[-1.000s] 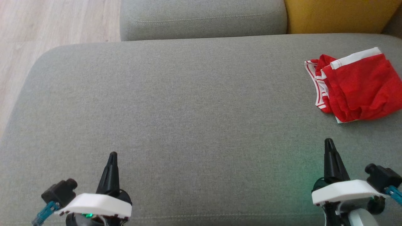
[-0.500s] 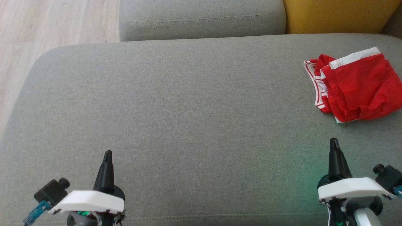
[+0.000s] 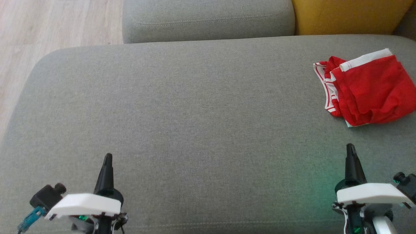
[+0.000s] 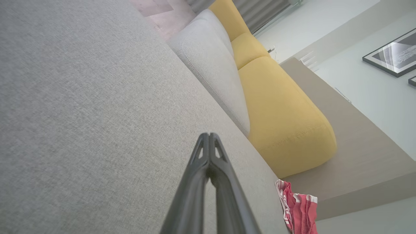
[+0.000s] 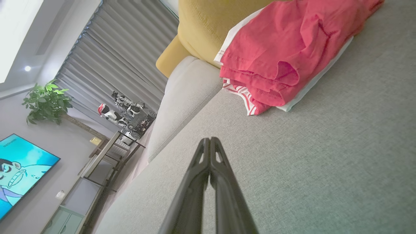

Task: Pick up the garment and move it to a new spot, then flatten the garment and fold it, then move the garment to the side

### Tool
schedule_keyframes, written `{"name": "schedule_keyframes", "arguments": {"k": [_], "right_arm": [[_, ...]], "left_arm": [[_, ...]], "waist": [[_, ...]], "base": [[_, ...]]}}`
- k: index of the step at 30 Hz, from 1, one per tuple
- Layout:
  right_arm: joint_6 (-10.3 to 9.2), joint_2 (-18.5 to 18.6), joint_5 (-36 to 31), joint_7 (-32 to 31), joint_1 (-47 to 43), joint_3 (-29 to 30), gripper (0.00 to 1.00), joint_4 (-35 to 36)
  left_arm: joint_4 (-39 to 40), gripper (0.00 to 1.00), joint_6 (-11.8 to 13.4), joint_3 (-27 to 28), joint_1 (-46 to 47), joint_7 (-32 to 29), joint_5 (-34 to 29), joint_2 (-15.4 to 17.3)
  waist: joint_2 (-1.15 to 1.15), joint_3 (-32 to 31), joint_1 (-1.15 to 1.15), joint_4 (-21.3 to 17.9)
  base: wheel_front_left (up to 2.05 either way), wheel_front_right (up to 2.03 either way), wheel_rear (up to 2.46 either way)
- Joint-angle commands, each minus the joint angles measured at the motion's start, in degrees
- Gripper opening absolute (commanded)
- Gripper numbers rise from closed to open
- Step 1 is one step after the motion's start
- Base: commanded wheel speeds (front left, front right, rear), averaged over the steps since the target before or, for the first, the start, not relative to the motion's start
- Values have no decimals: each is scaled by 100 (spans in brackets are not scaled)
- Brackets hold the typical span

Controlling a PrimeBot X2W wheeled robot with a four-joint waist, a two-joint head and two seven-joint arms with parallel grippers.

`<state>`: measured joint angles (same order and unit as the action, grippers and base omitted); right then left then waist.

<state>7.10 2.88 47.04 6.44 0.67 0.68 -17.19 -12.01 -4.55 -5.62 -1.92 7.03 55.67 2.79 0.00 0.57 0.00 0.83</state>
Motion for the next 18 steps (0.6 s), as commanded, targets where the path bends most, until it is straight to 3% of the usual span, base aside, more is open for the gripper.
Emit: {"name": "schedule_keyframes", "arguments": {"k": [1,18], "right_arm": [[17,73,205,-57,326,-6,0,217],[22,77,1207,-315,374,100,0,241]], "left_arm": [[152,0,-42,162,309,-53,155,90],[74,0,-99,359,419,-314,984,102]], "waist": [[0,-1,0,-2],[0,-9,0,-20]], "base": [[0,0,0],[0,0,0]]}}
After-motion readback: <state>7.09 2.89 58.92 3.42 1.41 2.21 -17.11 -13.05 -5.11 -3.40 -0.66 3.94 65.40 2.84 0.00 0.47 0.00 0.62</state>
